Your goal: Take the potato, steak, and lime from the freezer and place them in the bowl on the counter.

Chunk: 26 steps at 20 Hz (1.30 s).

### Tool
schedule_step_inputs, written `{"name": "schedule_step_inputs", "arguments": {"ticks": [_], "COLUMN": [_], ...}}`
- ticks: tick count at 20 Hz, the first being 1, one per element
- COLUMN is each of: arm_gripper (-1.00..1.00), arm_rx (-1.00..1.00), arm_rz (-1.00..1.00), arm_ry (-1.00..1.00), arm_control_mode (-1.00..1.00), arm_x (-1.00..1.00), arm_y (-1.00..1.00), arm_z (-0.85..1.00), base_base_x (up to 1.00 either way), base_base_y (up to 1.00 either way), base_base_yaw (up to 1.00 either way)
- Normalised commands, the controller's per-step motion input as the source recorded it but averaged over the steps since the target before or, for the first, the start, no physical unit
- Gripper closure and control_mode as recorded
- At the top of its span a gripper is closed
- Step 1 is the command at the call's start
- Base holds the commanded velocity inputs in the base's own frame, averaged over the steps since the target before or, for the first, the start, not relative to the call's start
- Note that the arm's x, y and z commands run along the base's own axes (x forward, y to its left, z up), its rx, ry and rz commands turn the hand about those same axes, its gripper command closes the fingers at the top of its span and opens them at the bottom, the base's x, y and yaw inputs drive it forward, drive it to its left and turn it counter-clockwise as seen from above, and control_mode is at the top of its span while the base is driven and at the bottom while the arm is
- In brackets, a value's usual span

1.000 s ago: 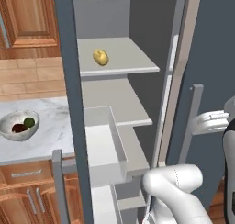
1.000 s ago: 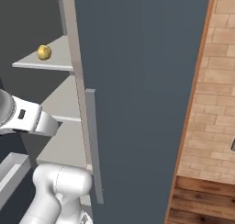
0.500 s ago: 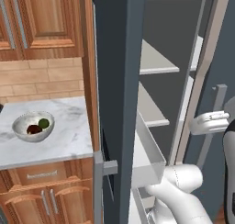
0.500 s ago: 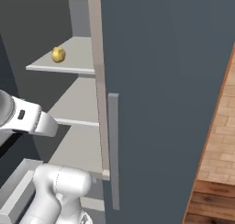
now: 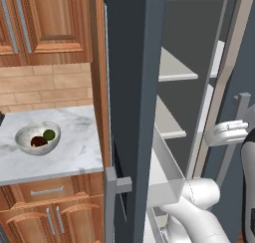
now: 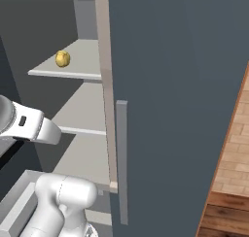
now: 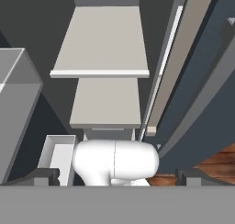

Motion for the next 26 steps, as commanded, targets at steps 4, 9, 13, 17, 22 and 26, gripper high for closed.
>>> {"name": "schedule_step_inputs", "arguments": {"ticks": [4,9,13,17,22,26], "arm_gripper": [-1.0,-1.0,-1.0,-1.0,-1.0,-1.0], "arm_rx": [0.0,0.0,0.0,0.0,0.0,0.0], "arm_rz": [0.0,0.0,0.0,0.0,0.07,0.09], "arm_ry": [0.0,0.0,0.0,0.0,-0.01,-0.04], "arm_control_mode": [1.0,1.0,1.0,-1.0,-1.0,-1.0], "arm_x": [0.0,0.0,0.0,0.06,0.16,0.33], "arm_y": [0.0,0.0,0.0,0.06,0.29,0.31], "arm_z": [0.0,0.0,0.0,0.06,0.4,0.46], "base_base_x": [0.62,0.59,0.11,0.0,0.0,0.0], "base_base_y": [0.24,0.28,0.12,0.0,0.0,0.0], "base_base_yaw": [0.0,0.0,0.0,0.0,0.0,0.0]}}
